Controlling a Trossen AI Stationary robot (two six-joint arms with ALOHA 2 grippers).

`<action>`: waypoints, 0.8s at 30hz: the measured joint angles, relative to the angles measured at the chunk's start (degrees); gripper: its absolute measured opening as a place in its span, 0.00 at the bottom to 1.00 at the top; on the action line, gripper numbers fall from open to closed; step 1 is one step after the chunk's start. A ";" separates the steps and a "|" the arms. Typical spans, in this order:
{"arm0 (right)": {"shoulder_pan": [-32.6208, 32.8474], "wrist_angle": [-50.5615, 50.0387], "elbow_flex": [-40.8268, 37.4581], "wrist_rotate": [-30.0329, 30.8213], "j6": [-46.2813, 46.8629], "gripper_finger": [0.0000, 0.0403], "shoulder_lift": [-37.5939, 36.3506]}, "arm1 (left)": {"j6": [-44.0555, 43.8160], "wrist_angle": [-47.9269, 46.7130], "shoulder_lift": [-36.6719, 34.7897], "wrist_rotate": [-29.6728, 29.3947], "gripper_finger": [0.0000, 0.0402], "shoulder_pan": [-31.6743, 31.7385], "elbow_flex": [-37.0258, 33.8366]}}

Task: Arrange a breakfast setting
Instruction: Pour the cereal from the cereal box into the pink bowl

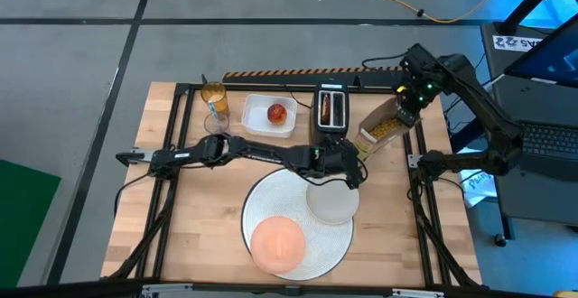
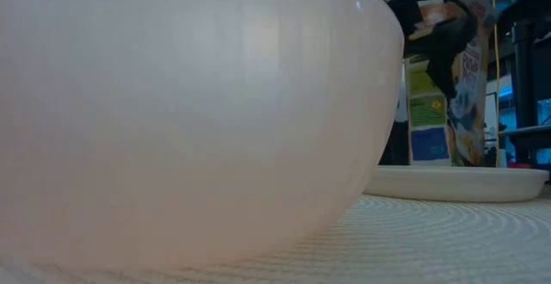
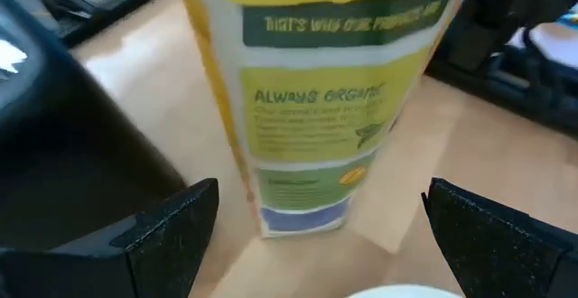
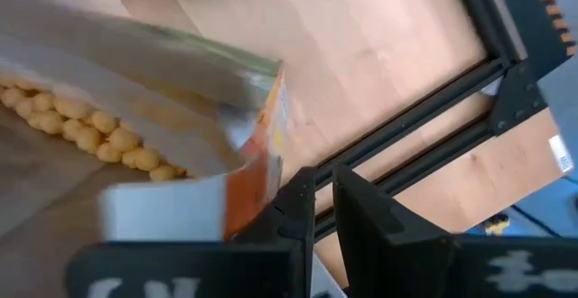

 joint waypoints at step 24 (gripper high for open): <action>-0.04 -0.24 -10.29 -3.91 -2.48 0.09 -4.27 | 2.61 14.44 7.36 -2.32 0.95 1.52 -0.04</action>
